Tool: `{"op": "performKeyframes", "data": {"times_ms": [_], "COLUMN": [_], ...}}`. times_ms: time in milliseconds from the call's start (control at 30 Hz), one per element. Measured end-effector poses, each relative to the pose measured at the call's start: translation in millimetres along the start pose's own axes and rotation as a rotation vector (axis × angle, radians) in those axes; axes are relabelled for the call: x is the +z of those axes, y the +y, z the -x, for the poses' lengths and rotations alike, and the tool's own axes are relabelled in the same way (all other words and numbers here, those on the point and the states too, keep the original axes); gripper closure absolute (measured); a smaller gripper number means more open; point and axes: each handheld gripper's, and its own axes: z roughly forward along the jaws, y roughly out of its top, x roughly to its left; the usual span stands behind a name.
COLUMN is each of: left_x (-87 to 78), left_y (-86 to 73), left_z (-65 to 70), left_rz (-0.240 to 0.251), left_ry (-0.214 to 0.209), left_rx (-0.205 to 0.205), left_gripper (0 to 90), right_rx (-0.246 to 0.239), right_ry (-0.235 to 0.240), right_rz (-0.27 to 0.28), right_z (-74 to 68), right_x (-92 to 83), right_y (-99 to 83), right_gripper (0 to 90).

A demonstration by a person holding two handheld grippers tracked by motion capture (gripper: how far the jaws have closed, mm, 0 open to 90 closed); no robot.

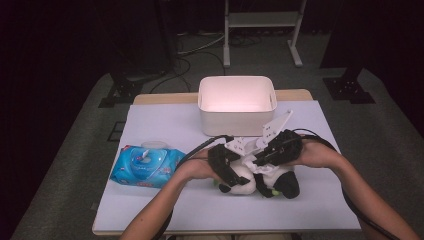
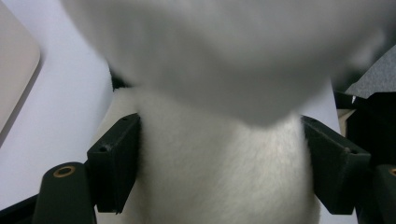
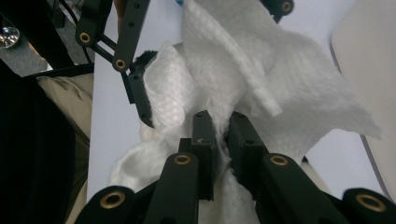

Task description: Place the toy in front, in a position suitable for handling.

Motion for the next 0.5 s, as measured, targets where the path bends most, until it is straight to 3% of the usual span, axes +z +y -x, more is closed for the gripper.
{"op": "performKeyframes", "data": {"times_ms": [300,500], "left_x": [-3.1,-12.2], "left_y": [-0.6,2.7], "left_z": [0.7,0.8], "left_rz": [0.019,0.024], "left_ry": [-0.032,-0.033], "left_rx": [-0.032,-0.056], "left_gripper": [16.9,11.7], "right_rx": [0.051,0.046], "right_ry": [-0.03,-0.028], "right_rz": [0.014,0.009], "right_z": [0.5,-4.7], "right_x": [-24.9,-32.2], "right_y": [-21.4,-31.0], "right_gripper": [81.0,80.9]}}
